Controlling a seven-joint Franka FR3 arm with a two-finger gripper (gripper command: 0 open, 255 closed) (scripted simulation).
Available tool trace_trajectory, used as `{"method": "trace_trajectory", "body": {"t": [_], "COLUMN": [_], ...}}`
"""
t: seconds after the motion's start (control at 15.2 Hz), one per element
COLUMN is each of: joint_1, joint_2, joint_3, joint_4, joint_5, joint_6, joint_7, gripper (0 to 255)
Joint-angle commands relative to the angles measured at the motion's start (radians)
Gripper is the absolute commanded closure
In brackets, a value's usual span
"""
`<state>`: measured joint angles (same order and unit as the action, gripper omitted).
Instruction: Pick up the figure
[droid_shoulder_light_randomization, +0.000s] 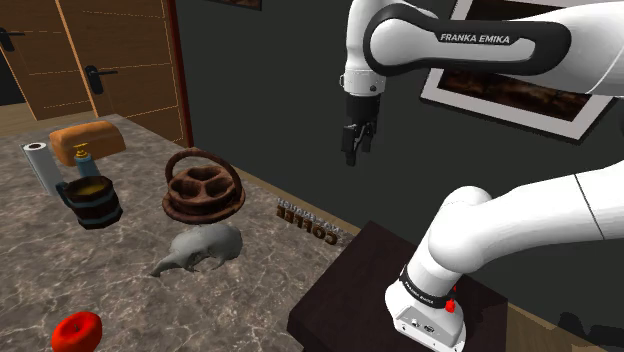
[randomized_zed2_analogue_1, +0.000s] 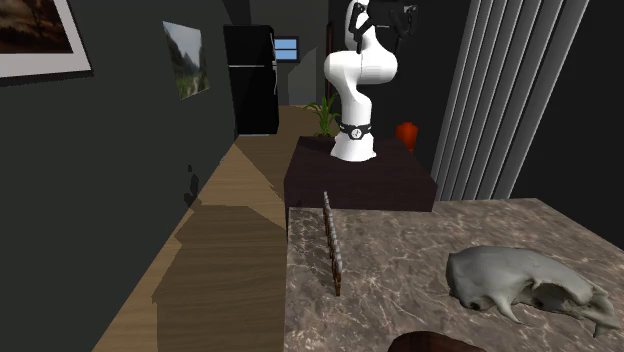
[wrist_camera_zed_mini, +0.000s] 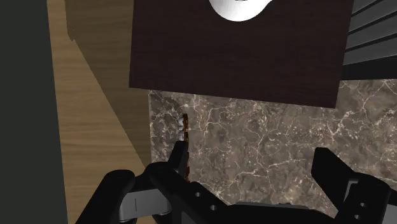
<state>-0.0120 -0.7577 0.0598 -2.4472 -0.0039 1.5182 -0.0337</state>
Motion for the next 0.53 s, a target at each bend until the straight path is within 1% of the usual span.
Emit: {"method": "trace_trajectory", "body": {"t": [0.0,0.46], "joint_1": [0.000,-0.021], "joint_2": [0.000,0.115], "joint_3": [0.000,-0.043], "joint_4": [0.000,-0.138], "joint_5": [0.000,-0.033], "joint_6": [0.000,0.271], "joint_7": [0.000,-0.051], "gripper": [0,0]}}
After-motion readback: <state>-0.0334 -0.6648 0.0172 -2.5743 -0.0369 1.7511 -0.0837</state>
